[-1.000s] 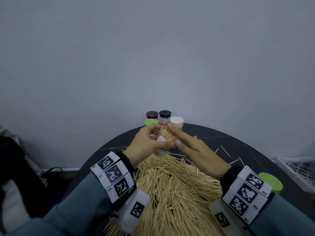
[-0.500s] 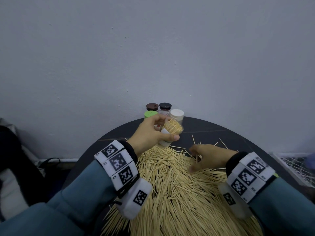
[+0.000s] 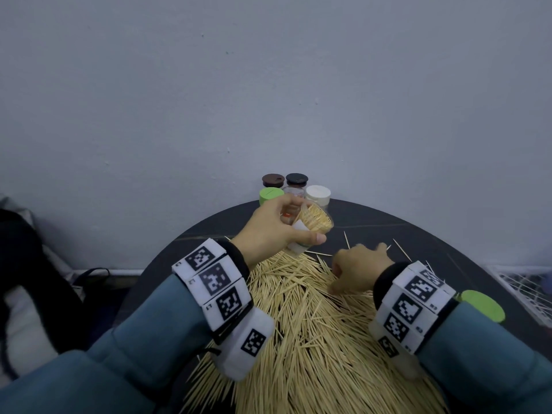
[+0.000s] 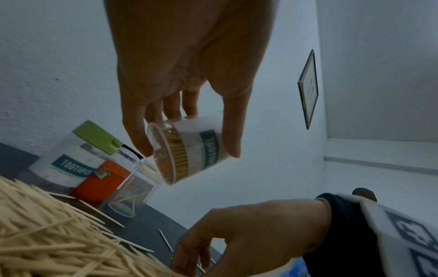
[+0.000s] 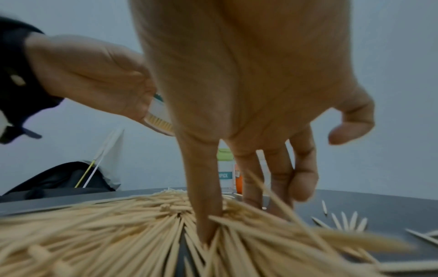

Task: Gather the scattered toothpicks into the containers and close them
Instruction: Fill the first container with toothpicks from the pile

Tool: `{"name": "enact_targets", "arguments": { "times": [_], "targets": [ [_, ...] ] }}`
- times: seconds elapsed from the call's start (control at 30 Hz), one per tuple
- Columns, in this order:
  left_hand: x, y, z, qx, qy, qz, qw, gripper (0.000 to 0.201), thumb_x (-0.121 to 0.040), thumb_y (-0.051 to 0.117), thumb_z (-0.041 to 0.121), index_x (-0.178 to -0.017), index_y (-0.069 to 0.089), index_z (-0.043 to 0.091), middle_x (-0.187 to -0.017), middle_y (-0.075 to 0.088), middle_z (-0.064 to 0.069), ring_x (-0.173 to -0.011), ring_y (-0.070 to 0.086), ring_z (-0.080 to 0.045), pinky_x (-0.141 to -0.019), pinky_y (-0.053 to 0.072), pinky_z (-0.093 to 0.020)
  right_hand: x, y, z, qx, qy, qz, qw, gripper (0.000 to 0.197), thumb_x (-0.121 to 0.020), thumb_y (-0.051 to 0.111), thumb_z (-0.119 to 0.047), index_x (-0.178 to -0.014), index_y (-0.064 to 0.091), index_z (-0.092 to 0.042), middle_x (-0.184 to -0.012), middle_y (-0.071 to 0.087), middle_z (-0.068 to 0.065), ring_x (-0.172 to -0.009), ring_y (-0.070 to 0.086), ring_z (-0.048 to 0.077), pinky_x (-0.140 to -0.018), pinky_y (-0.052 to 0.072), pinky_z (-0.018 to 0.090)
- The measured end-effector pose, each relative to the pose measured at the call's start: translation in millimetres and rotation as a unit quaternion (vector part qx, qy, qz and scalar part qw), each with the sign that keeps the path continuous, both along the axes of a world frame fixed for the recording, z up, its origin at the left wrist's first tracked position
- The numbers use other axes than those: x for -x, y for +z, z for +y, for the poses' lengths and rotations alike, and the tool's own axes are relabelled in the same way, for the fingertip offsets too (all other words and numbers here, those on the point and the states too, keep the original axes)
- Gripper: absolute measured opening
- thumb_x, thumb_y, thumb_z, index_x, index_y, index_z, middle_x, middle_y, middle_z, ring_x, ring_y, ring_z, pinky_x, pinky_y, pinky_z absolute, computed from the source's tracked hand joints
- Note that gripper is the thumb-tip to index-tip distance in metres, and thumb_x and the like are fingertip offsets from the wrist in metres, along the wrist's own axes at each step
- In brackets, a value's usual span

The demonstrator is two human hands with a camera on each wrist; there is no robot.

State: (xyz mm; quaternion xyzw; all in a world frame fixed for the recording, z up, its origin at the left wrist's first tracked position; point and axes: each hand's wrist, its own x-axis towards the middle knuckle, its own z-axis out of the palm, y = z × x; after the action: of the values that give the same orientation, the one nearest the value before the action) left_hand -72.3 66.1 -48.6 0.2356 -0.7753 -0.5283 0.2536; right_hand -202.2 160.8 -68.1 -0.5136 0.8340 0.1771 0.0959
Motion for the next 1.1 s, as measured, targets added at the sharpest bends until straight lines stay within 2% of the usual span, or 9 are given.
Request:
{"name": "enact_targets", "arguments": {
  "times": [0.1, 0.27, 0.37, 0.47, 0.7, 0.8, 0.93, 1.0, 1.1],
  "targets": [
    [0, 1, 0, -0.001, 0.002, 0.001, 1.000, 0.063, -0.068, 0.083, 0.018, -0.125, 0.056, 0.018, -0.102, 0.056, 0.009, -0.086, 0.056, -0.002, -0.066, 0.047, -0.010, -3, 0, 1, 0.001, 0.026, 0.027, 0.999, 0.044, -0.086, 0.056, -0.048, -0.119, 0.054, -0.018, -0.129, 0.047, 0.004, -0.129, 0.027, 0.025, -0.105, 0.021, 0.052],
    [0, 1, 2, -0.003, 0.001, -0.003, 1.000, 0.064, -0.067, 0.084, 0.018, -0.125, 0.056, 0.017, -0.104, 0.056, 0.008, -0.092, 0.055, -0.008, -0.078, 0.047, -0.019, -8, 1, -2, -0.028, 0.058, 0.016, 0.998, 0.032, -0.094, 0.046, -0.035, -0.116, 0.053, -0.014, -0.121, 0.056, 0.004, -0.117, 0.047, 0.021, -0.106, 0.018, 0.051],
    [0, 0, 2, -0.001, -0.002, -0.005, 1.000, 0.065, -0.066, 0.084, 0.018, -0.125, 0.056, 0.016, -0.112, 0.058, 0.002, -0.098, 0.057, -0.013, -0.082, 0.050, -0.024, -10, 1, -3, -0.044, 0.071, -0.007, 0.996, 0.035, -0.095, 0.043, -0.030, -0.123, 0.049, -0.010, -0.127, 0.053, 0.006, -0.120, 0.048, 0.024, -0.109, 0.023, 0.044],
    [0, 1, 2, 0.002, -0.003, -0.006, 1.000, 0.065, -0.067, 0.084, 0.019, -0.126, 0.056, 0.017, -0.114, 0.057, 0.001, -0.099, 0.057, -0.013, -0.082, 0.050, -0.023, -11, 1, -2, -0.039, 0.066, -0.054, 0.996, 0.035, -0.097, 0.040, -0.027, -0.123, 0.049, -0.005, -0.127, 0.053, 0.010, -0.116, 0.051, 0.026, -0.095, 0.039, 0.034],
    [-1, 3, 2, -0.017, -0.006, -0.003, 1.000, 0.065, -0.067, 0.084, 0.018, -0.125, 0.055, 0.017, -0.118, 0.060, -0.004, -0.106, 0.060, -0.018, -0.085, 0.053, -0.028, -5, 3, 1, -0.005, 0.043, -0.183, 0.982, 0.034, -0.101, 0.031, -0.017, -0.123, 0.050, 0.001, -0.125, 0.054, 0.013, -0.113, 0.052, 0.025, -0.093, 0.040, 0.031],
    [-1, 3, 2, -0.015, -0.004, 0.000, 1.000, 0.061, -0.068, 0.083, 0.017, -0.121, 0.055, 0.019, -0.118, 0.059, -0.002, -0.106, 0.059, -0.016, -0.083, 0.051, -0.023, 3, 4, 4, 0.047, 0.024, -0.287, 0.957, 0.034, -0.101, 0.028, -0.013, -0.100, 0.058, 0.004, -0.095, 0.064, 0.008, -0.081, 0.055, 0.015, -0.076, 0.045, 0.022],
    [-1, 2, 2, -0.011, -0.004, -0.003, 1.000, 0.067, -0.067, 0.084, 0.020, -0.127, 0.054, 0.019, -0.118, 0.058, -0.001, -0.106, 0.059, -0.016, -0.084, 0.052, -0.025, 12, 1, 10, 0.091, -0.023, -0.372, 0.923, 0.030, -0.099, 0.027, -0.010, -0.084, 0.052, -0.003, -0.078, 0.059, 0.009, -0.072, 0.049, 0.023, -0.059, 0.040, 0.030],
    [-1, 2, 3, -0.006, -0.004, -0.005, 1.000, 0.066, -0.067, 0.084, 0.020, -0.127, 0.055, 0.020, -0.117, 0.057, 0.001, -0.105, 0.058, -0.015, -0.079, 0.051, -0.021, 16, -1, 13, 0.111, -0.058, -0.442, 0.888, 0.026, -0.099, 0.028, -0.012, -0.083, 0.049, -0.008, -0.073, 0.054, 0.006, -0.067, 0.049, 0.020, -0.057, 0.036, 0.030],
    [-2, 2, 3, -0.009, -0.008, -0.004, 1.000, 0.063, -0.067, 0.084, 0.019, -0.124, 0.056, 0.020, -0.112, 0.059, 0.003, -0.101, 0.060, -0.013, -0.075, 0.050, -0.018, 17, -1, 17, 0.157, -0.102, -0.544, 0.818, 0.028, -0.102, 0.028, -0.013, -0.085, 0.051, -0.011, -0.069, 0.047, 0.000, -0.063, 0.050, 0.011, -0.059, 0.046, 0.021]
  ]
}}
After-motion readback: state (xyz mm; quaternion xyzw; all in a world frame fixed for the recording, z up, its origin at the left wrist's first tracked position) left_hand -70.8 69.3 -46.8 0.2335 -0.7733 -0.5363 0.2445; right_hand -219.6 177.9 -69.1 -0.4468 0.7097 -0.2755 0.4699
